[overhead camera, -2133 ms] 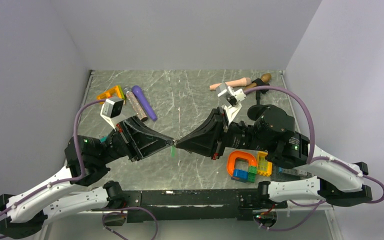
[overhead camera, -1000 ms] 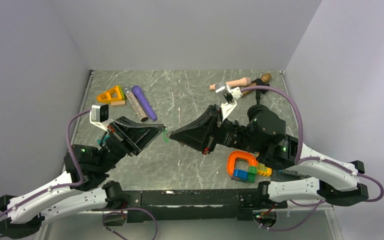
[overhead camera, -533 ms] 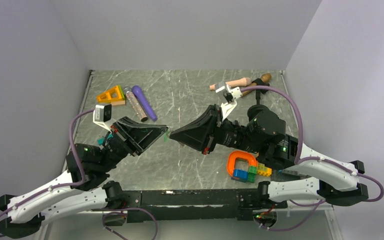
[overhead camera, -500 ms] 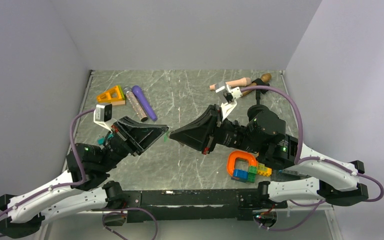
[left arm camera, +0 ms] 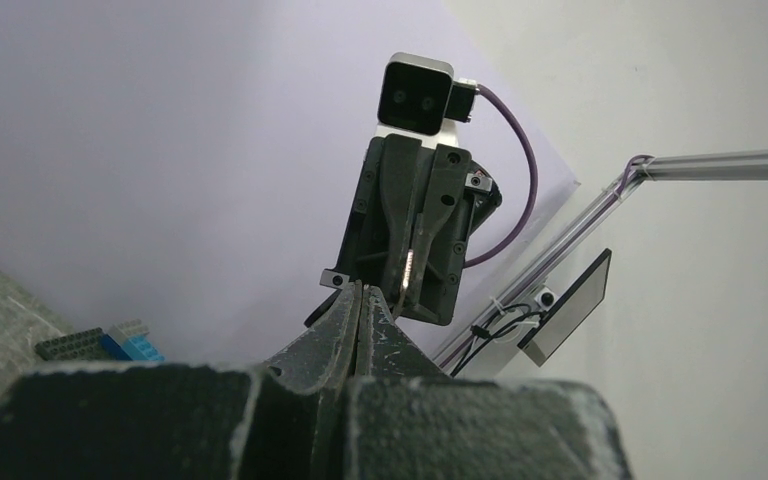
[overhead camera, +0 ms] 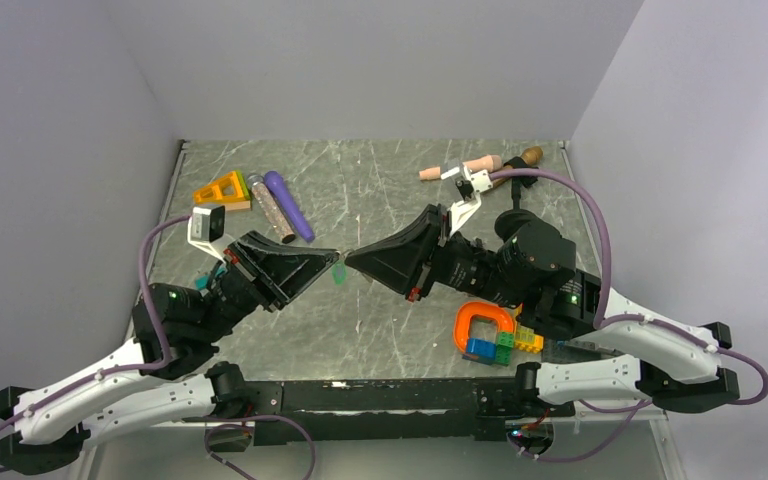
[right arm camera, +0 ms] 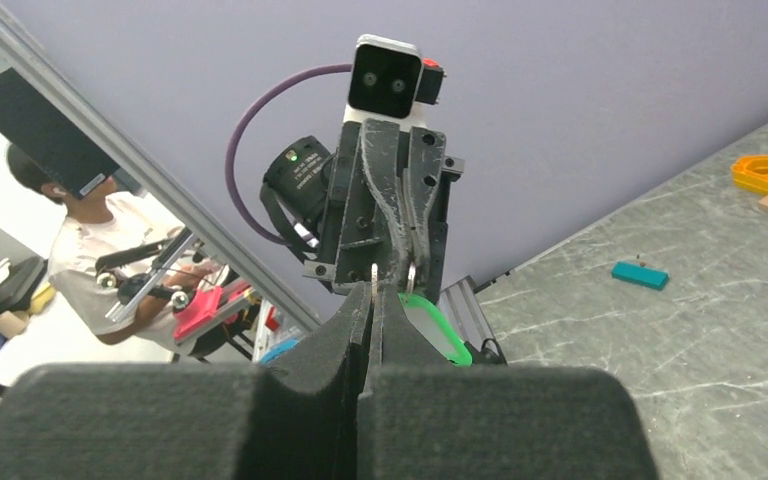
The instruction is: Remove the keys from the keyring
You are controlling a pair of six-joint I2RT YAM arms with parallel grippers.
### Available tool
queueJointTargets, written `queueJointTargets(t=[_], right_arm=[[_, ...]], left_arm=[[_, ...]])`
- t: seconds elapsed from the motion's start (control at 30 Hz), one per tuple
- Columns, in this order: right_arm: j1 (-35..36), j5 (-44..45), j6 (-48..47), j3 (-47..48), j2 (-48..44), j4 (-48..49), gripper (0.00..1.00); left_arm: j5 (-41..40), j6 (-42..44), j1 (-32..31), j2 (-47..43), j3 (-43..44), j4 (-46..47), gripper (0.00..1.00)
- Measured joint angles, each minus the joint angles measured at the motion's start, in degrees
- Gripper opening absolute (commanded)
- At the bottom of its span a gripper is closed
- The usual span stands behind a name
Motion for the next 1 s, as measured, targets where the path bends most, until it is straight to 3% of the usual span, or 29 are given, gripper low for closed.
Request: queueJointTargets(t=[0.43, 0.83, 1.0], right_arm=[[0.00, 4.68, 1.60, -3.56, -3.48, -1.29, 0.00], [0.00, 8.20, 4.52, -10.36, -7.72, -2.93, 0.00], [0.00, 9.27, 5.53, -12.17, -9.27, -3.67, 0.00]], left_arm=[[-3.39, 2.64, -0.09, -3.76, 0.85, -4.33, 0.00], [-23.65, 10.21, 0.20, -2.69, 3.67, -32.37, 0.00], [-22.03, 13.53, 7.06, 4.39, 4.17, -39.76, 0.00]])
